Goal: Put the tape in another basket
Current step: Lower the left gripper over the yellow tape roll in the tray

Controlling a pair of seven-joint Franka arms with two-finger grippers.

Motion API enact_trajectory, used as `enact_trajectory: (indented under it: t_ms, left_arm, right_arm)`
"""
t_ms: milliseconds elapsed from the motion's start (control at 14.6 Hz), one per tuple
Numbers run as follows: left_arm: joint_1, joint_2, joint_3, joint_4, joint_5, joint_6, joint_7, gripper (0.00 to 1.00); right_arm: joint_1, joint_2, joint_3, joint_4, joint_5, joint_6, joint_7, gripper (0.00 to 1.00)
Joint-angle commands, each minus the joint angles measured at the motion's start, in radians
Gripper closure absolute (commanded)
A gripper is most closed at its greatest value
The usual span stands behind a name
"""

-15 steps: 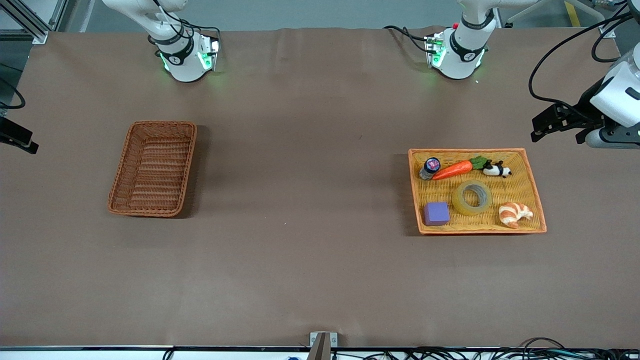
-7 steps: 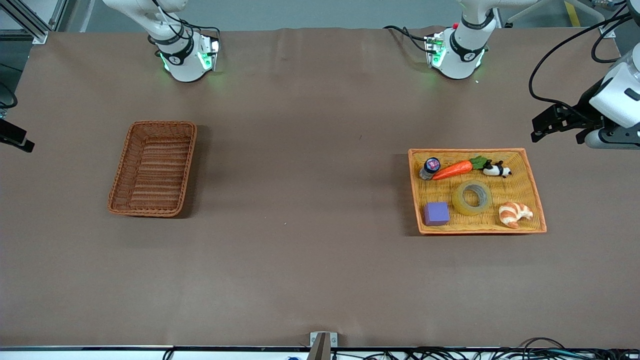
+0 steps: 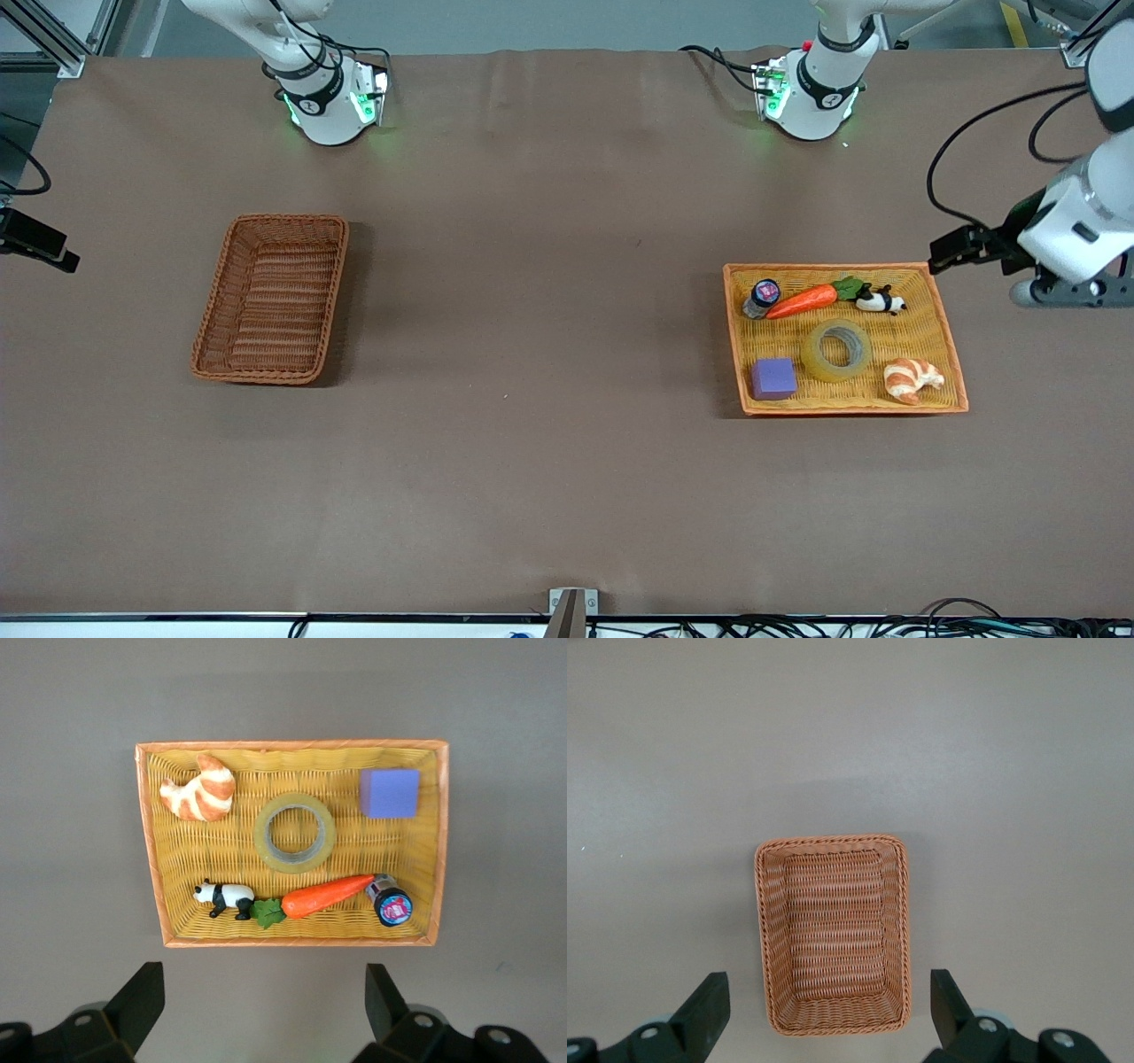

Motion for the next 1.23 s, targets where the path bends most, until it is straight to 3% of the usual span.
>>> enact_trajectory:
  t_ms: [0,205,547,753,1163]
  left_arm:
    - [-0.006,0.048,0.004,-0.008,0.015,0.017,-0.001,0.0]
    - [-0.006,0.071,0.003,-0.11,0.018,0.136,0.001,0.0]
    - [-0.001,0.117,0.004,-0.322,0.02,0.464,0.002,0.0]
    - [0.0,0.212,0.004,-0.359,0.018,0.611,-0.001,0.0]
    - [0.028,0.31,0.004,-0.414,0.02,0.717,0.004,0.01]
  right_arm:
    - [-0.007,-0.024,0.009,-0.025,-0.001,0.003,0.015,0.0]
    - [-0.005,-0.026,0.009,-0.022,-0.001,-0.001,0.014,0.0]
    - [0.024,-0.023,0.0,-0.026,-0.019,0.019,0.026,0.0]
    - [0.024,-0.021,0.0,-0.026,-0.03,0.019,0.027,0.0]
    - [0.01,-0.023,0.001,-0.022,-0.025,0.015,0.029,0.0]
